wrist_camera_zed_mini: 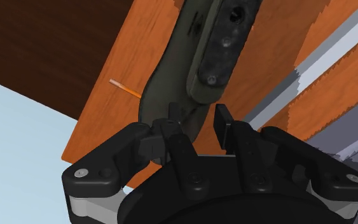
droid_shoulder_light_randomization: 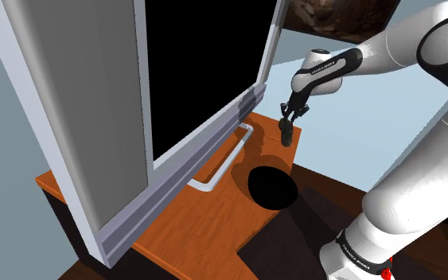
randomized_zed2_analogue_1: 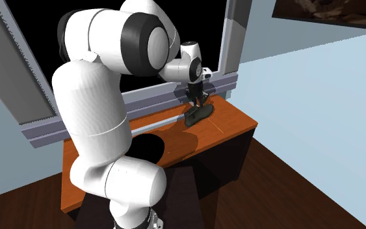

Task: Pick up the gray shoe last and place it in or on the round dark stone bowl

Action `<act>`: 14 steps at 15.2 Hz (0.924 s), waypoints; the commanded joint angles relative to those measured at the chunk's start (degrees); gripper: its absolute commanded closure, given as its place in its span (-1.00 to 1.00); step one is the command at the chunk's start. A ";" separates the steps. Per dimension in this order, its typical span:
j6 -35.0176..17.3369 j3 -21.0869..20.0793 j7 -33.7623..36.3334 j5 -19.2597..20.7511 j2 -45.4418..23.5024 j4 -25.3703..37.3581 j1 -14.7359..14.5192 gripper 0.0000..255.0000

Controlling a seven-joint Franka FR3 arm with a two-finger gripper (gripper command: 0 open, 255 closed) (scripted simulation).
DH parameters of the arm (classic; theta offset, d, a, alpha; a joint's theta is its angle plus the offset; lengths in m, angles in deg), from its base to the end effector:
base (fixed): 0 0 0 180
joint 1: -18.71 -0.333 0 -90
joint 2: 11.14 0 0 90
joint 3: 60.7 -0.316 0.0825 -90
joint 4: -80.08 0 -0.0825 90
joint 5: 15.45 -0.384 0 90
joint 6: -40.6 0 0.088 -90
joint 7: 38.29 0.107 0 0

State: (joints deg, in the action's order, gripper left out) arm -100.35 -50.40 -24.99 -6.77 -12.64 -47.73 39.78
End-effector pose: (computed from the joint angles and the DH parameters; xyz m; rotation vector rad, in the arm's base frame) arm 0.4680 -0.2849 0.3805 2.8205 -0.9836 0.2742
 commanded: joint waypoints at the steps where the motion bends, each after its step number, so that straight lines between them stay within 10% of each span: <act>1: 1.71 -0.06 -0.08 -0.02 0.90 0.84 -0.07 1.00; 14: 7.14 -5.54 10.31 3.74 19.43 -13.50 -3.09 1.00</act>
State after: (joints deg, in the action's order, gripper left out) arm -93.55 -55.27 -15.79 -3.25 4.88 -59.54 36.97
